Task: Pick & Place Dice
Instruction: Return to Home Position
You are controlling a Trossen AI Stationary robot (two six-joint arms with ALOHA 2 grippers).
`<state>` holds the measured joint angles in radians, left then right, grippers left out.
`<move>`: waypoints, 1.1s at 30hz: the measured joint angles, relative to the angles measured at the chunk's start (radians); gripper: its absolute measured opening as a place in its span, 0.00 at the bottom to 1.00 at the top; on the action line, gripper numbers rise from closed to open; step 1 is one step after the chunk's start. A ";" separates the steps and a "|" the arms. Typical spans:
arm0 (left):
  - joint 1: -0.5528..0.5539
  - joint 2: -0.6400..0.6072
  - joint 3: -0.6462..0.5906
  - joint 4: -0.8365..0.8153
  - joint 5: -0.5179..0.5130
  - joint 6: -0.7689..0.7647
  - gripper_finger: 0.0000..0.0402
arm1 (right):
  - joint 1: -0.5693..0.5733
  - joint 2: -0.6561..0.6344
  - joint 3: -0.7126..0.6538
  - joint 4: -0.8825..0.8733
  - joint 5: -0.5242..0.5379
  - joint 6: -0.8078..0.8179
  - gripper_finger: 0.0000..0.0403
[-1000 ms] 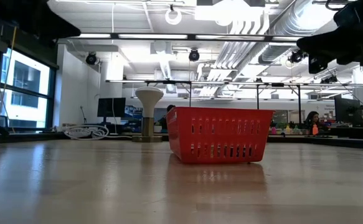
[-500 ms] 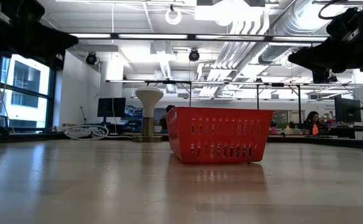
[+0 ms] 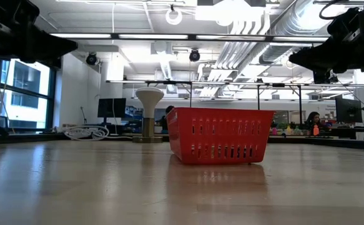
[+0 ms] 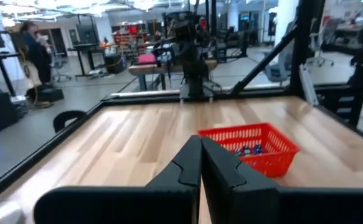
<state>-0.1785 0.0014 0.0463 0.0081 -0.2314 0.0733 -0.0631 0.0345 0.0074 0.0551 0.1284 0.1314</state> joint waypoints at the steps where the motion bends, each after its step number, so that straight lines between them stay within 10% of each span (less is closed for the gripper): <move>1: 0.005 0.001 0.001 -0.011 -0.002 0.005 0.00 | 0.000 0.000 0.000 0.000 0.000 0.000 0.01; 33: 0.080 0.003 -0.003 0.177 0.017 -0.055 0.00 | 0.000 0.000 -0.002 0.000 0.000 0.000 0.01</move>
<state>-0.0986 0.0040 0.0429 0.1848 -0.2146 0.0185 -0.0628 0.0345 0.0055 0.0555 0.1287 0.1310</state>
